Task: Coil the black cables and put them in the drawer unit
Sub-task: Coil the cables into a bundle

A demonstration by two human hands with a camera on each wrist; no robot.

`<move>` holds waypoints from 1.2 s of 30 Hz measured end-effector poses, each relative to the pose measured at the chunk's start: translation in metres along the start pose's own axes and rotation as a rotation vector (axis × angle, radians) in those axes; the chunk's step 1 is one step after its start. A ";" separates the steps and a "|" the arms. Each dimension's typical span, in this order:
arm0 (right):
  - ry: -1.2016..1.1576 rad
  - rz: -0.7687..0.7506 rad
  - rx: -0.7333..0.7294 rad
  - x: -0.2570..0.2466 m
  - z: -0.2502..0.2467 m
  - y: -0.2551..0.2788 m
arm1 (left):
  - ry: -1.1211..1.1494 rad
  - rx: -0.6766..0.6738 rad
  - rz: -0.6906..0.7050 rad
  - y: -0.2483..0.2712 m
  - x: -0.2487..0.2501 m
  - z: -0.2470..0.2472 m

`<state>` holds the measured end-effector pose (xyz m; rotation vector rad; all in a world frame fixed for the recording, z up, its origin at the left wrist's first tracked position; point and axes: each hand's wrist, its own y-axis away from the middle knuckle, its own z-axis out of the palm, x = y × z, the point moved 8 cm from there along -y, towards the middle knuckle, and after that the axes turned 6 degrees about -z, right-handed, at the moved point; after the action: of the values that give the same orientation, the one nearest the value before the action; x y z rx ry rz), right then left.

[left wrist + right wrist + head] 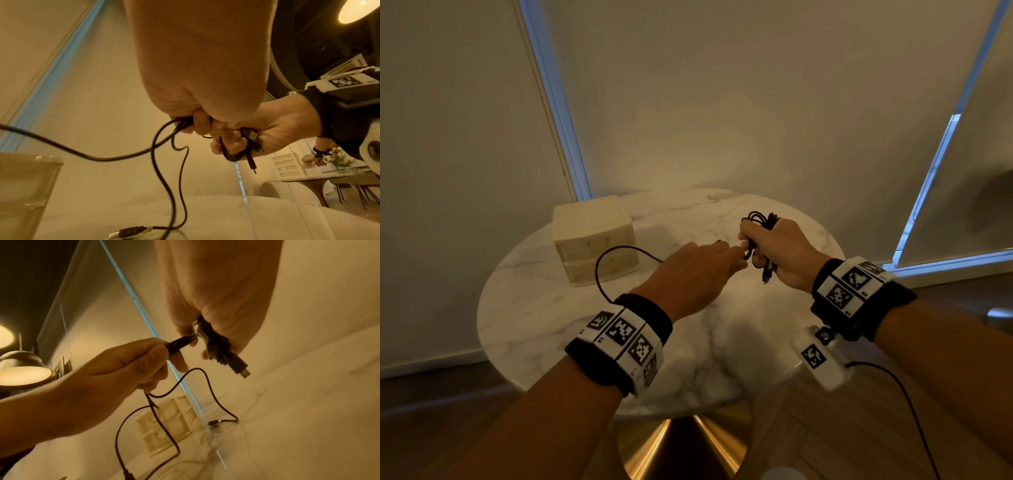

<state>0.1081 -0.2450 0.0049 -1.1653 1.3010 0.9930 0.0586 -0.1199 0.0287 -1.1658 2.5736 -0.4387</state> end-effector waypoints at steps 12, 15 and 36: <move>-0.503 -0.064 -0.009 -0.029 0.001 0.004 | 0.460 -0.087 -0.248 0.011 -0.037 0.012; -0.767 -0.052 -0.122 -0.042 0.010 0.012 | 0.503 -0.060 -0.227 0.009 -0.041 0.004; 0.511 -0.066 -0.869 -0.022 0.024 0.066 | 0.141 -0.116 -0.130 0.006 -0.061 -0.009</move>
<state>0.0461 -0.2080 0.0206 -2.2212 1.2118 1.3126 0.0894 -0.0683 0.0423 -1.3947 2.6846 -0.4179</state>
